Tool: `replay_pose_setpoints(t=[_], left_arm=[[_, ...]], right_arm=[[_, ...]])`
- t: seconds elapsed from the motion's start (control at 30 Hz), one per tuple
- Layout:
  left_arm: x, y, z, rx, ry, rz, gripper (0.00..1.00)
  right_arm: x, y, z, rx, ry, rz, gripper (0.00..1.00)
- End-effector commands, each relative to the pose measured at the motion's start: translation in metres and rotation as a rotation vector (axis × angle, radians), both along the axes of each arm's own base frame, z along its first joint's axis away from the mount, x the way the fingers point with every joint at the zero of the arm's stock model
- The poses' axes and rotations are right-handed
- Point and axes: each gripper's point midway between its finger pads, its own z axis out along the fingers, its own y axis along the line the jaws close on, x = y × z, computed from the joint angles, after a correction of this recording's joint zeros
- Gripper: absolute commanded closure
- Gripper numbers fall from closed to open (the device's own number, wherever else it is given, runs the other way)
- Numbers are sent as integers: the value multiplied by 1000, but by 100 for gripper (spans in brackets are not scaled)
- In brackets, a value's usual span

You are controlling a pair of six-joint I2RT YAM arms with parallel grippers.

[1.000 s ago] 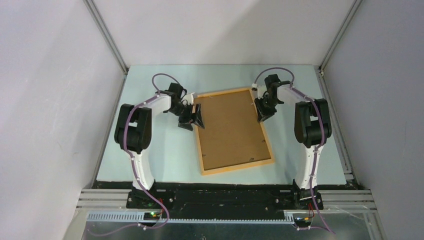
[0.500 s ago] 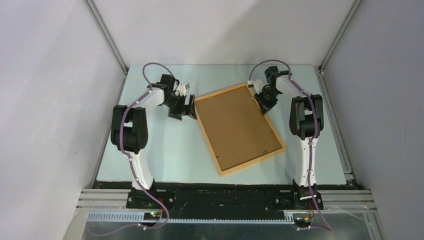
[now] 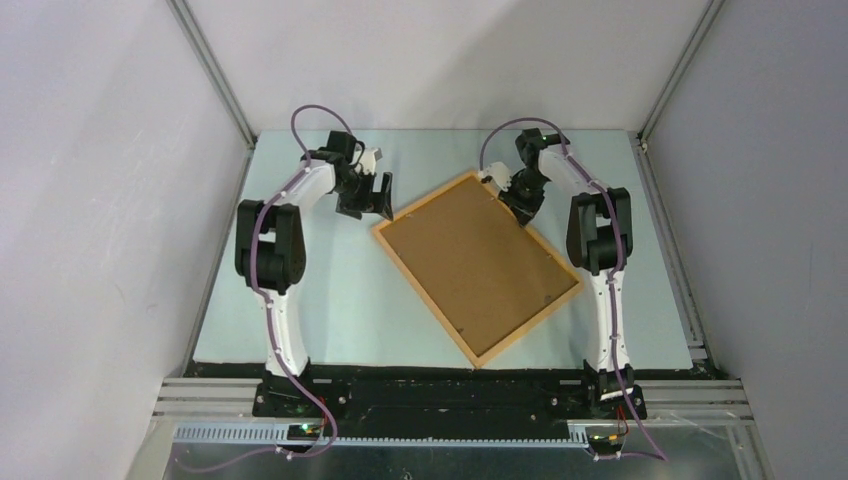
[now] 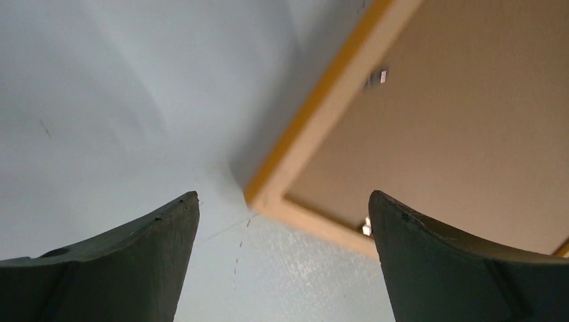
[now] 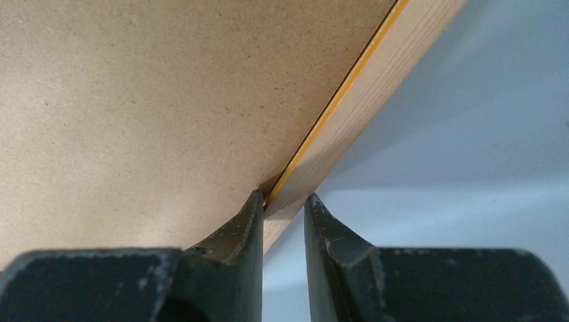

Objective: Put the photo into the frame
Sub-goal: Adjust the photo frame at the center of the board.

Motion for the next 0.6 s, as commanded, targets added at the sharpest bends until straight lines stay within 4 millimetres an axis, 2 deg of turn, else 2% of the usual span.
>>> replay_pose_setpoints(t=[0.0,0.1,0.37,0.43,0.57], left_arm=[[17,-7,3,32,-33,5,0],[19,-13,1,34,-35,-10,0],[-2,-37,-13,-3,19,-87,2],[0,-41,-13,-11,17,-96,4],[7,-53,-14,-23,14,-103,8]], right_arm=[[-8,22,-5,12,15,230,100],[-8,33,-2,36,8,239,100],[6,59,10,103,-52,229,99],[10,64,12,113,-70,220,93],[19,71,15,130,-100,158,71]])
